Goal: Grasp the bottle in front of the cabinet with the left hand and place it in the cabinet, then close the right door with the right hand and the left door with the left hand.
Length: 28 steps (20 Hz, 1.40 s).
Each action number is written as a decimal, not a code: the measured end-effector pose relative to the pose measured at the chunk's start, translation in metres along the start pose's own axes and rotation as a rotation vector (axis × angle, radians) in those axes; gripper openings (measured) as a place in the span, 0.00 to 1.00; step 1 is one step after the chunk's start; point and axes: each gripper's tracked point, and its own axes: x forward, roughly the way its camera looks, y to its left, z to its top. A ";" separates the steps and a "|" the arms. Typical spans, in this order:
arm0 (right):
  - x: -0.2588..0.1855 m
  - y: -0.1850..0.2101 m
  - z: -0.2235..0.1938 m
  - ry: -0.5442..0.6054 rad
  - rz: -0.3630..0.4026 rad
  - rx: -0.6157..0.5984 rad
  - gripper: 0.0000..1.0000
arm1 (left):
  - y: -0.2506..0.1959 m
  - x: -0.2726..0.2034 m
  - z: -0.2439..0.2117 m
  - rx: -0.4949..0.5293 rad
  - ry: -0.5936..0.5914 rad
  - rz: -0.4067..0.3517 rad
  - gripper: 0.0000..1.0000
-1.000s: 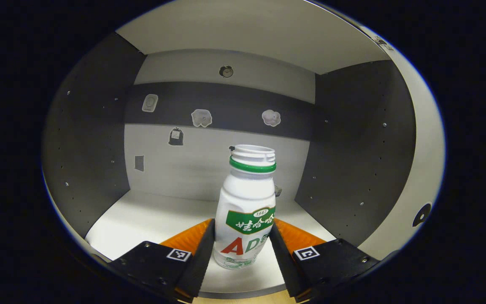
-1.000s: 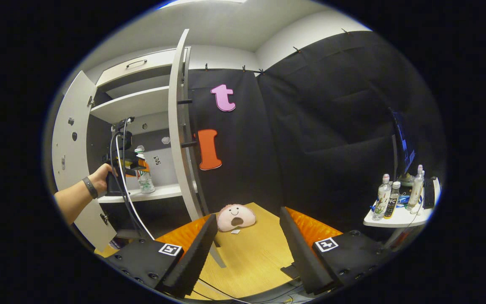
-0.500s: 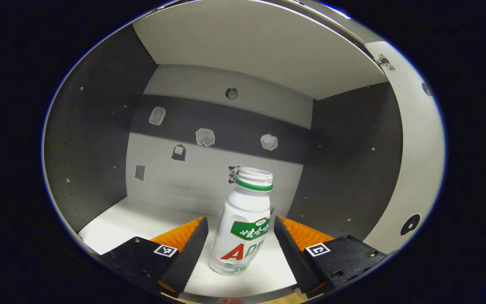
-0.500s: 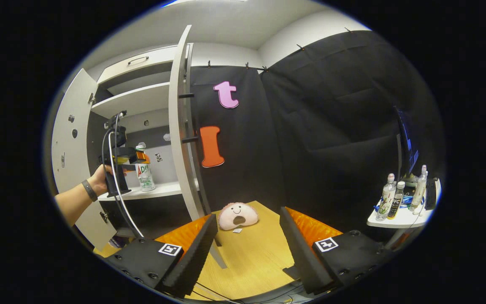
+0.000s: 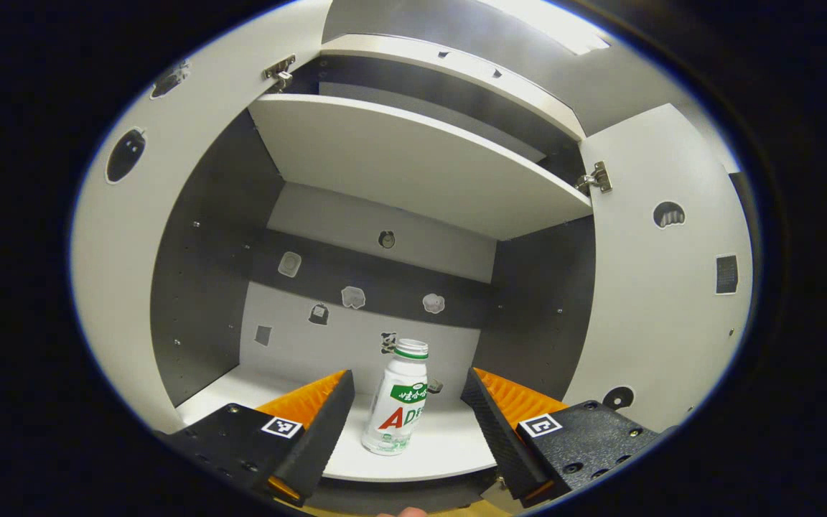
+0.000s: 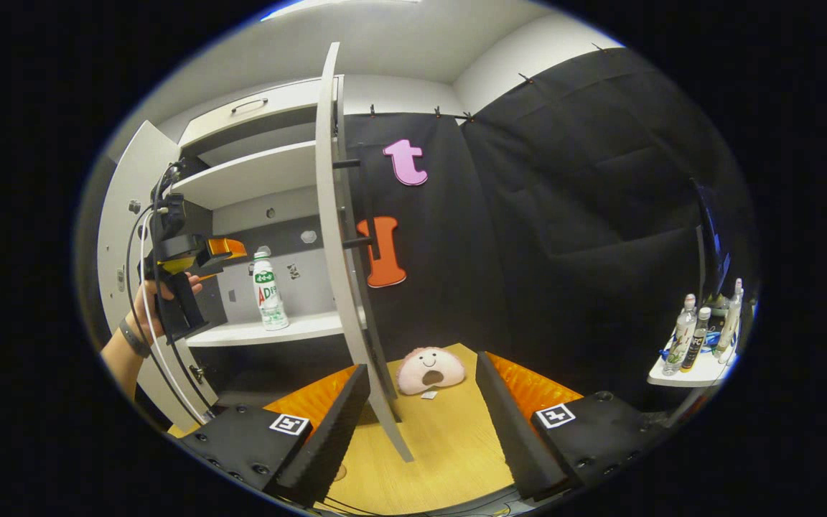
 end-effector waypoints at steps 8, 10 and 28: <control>0.002 0.052 -0.001 0.012 0.154 -0.057 0.98 | 0.050 -0.132 -0.034 0.063 -0.017 0.136 0.94; 0.001 0.073 -0.001 0.007 0.200 -0.065 0.98 | 0.064 -0.162 -0.048 0.072 -0.004 0.181 0.94; 0.007 0.069 0.079 -0.143 0.213 -0.069 0.98 | 0.086 -0.290 -0.072 0.108 -0.007 0.263 0.95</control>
